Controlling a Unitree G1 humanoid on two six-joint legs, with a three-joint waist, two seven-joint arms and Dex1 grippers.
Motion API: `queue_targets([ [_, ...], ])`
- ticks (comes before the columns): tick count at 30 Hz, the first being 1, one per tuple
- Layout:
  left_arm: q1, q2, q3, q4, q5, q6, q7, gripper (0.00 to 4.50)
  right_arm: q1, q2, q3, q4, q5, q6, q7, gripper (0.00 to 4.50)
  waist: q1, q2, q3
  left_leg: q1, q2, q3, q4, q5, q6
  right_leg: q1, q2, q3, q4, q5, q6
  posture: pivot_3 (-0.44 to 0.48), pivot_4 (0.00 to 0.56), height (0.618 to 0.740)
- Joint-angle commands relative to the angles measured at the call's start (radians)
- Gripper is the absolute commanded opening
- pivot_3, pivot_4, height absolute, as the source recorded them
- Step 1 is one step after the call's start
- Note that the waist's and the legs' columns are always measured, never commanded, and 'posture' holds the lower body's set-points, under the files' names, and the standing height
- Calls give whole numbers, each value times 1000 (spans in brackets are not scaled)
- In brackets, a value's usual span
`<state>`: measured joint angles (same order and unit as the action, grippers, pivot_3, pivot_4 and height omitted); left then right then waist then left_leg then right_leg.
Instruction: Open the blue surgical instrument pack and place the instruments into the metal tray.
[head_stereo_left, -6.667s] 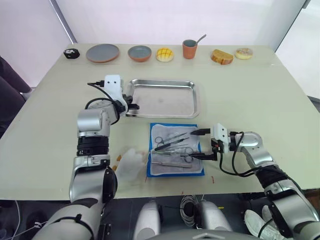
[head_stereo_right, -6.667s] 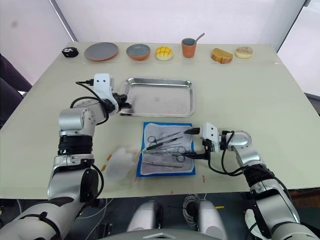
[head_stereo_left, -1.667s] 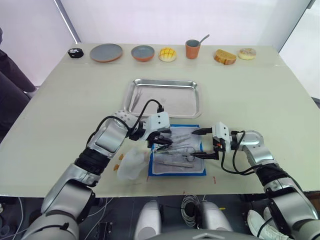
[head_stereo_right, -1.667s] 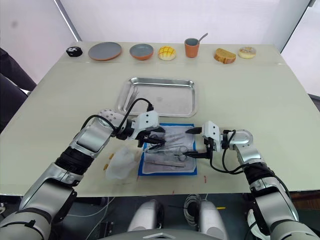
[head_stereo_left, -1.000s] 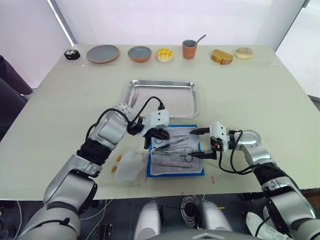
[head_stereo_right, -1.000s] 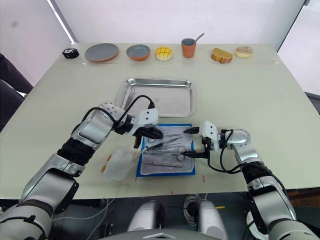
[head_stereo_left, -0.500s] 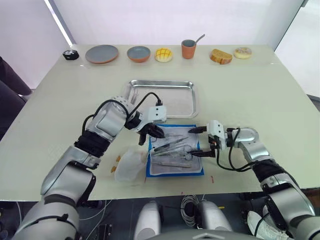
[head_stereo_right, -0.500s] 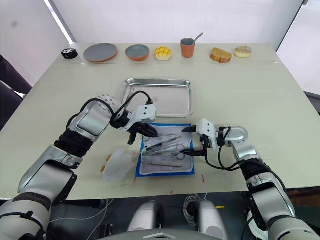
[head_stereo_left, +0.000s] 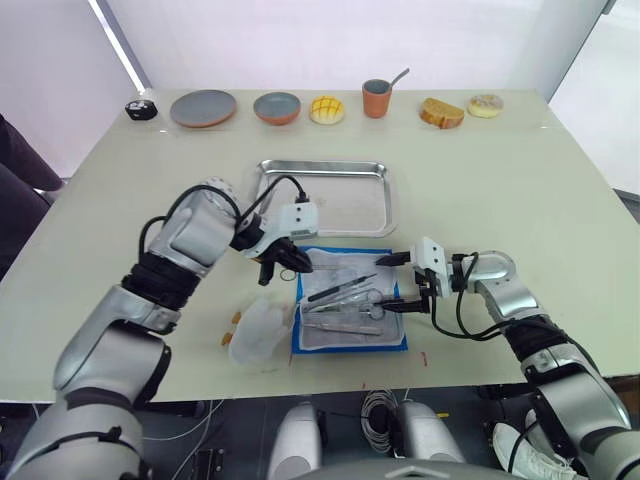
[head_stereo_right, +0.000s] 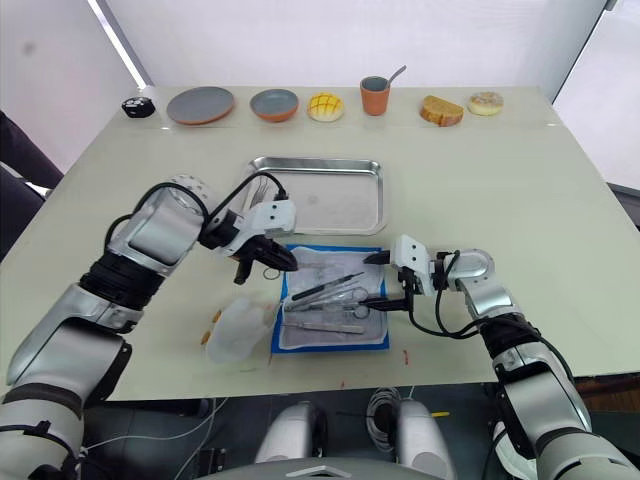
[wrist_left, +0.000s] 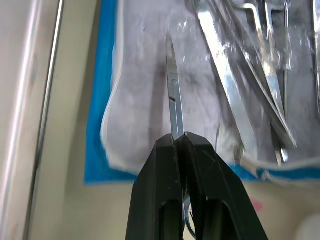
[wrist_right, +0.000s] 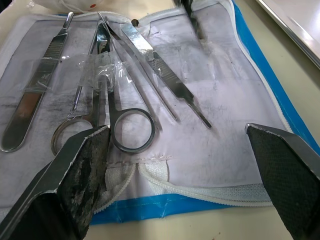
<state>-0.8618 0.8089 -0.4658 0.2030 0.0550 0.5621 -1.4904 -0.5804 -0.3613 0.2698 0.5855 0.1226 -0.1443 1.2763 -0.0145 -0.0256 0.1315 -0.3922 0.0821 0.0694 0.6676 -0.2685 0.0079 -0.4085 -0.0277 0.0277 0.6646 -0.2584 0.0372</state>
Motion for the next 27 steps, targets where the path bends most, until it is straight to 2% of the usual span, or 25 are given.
queue_targets([
  [1,17,59,61,-45,-19,8,-8,17,53,-29,53,66,-96,58,-41,4500,1,0,0,0,0,0,0,0,0,0,0,0,0,0,0,0,150,740],
  [9,136,184,195,-131,-96,51,14,17,58,-38,50,65,-90,54,-38,4500,4,-1,0,0,0,0,0,0,0,0,-1,0,0,0,0,0,150,740],
  [14,181,184,302,-161,-156,107,93,17,60,-41,47,63,-86,52,-35,4500,5,-1,0,0,0,0,0,0,0,0,-1,0,0,0,0,0,150,740],
  [18,192,82,450,-178,-210,291,307,17,60,-42,44,65,-82,49,-30,4500,7,-2,-1,0,0,0,0,0,0,0,-1,0,0,0,0,0,150,740],
  [20,187,41,487,-188,-217,337,390,17,59,-43,44,66,-81,48,-28,4500,7,-2,-1,0,0,0,1,0,0,1,-1,0,0,0,0,0,150,740],
  [27,55,-206,620,-139,-186,562,823,17,43,-46,43,75,-81,45,-22,4500,11,-4,-3,-1,0,-2,2,0,0,2,0,0,-1,0,0,0,150,740],
])
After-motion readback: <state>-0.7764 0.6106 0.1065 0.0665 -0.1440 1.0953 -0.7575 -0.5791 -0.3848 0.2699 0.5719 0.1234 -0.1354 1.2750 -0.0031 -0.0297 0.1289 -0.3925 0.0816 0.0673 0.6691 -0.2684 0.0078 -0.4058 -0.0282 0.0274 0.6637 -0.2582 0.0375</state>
